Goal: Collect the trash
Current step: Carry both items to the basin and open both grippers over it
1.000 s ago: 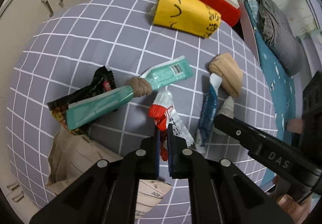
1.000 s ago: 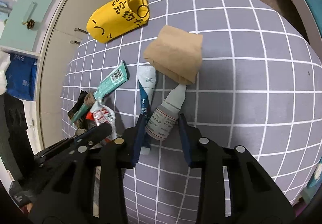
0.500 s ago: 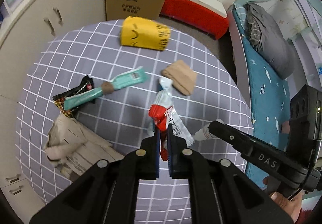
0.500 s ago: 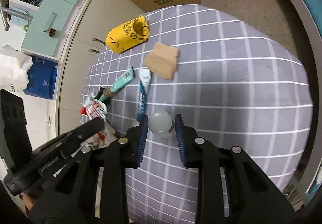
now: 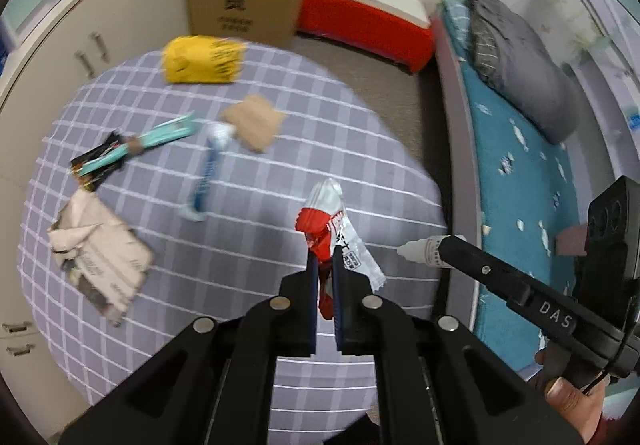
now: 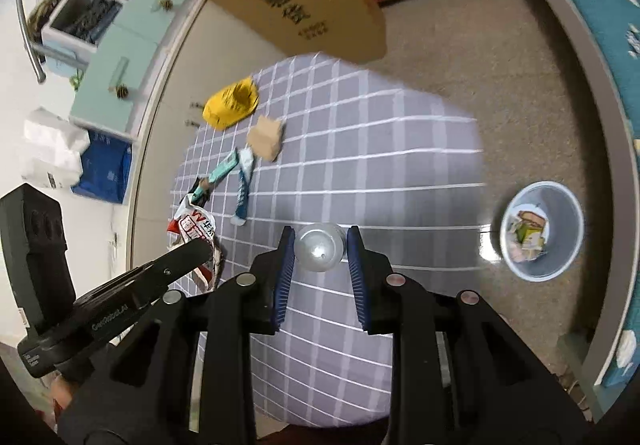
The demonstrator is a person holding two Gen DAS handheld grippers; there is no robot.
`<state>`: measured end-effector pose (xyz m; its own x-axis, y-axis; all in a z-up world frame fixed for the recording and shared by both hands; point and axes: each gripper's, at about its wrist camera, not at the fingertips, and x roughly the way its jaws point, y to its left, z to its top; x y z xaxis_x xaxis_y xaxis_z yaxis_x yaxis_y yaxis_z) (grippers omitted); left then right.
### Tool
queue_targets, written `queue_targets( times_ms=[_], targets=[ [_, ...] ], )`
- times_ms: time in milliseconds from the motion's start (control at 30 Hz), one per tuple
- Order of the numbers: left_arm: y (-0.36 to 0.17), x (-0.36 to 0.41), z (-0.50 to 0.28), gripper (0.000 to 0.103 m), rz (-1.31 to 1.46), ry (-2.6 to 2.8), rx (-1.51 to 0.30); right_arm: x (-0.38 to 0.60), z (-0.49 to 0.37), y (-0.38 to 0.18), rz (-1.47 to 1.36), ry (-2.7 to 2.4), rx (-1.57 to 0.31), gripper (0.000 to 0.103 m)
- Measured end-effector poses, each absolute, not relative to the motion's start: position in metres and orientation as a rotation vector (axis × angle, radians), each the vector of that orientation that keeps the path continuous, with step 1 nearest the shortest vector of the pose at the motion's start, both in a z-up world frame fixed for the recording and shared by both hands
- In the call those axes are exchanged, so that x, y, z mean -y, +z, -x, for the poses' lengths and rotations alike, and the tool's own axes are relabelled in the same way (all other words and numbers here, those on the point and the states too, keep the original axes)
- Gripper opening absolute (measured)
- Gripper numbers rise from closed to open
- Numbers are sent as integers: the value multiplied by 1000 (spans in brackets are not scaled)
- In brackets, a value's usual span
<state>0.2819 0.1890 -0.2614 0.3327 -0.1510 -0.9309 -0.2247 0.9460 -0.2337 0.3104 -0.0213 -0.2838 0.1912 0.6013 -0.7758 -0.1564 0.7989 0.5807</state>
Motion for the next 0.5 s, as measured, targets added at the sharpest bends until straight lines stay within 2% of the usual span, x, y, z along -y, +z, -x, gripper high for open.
queue_targets(
  times_ms=[300,500],
  targets=[
    [-239,-65,-302,6,242,-145,-1214,161,-296,-244,-481,389,-1146,27],
    [-232,12,-313,6,147,-265,-1208,223,-290,-241,-552,327,-1100,28]
  ],
)
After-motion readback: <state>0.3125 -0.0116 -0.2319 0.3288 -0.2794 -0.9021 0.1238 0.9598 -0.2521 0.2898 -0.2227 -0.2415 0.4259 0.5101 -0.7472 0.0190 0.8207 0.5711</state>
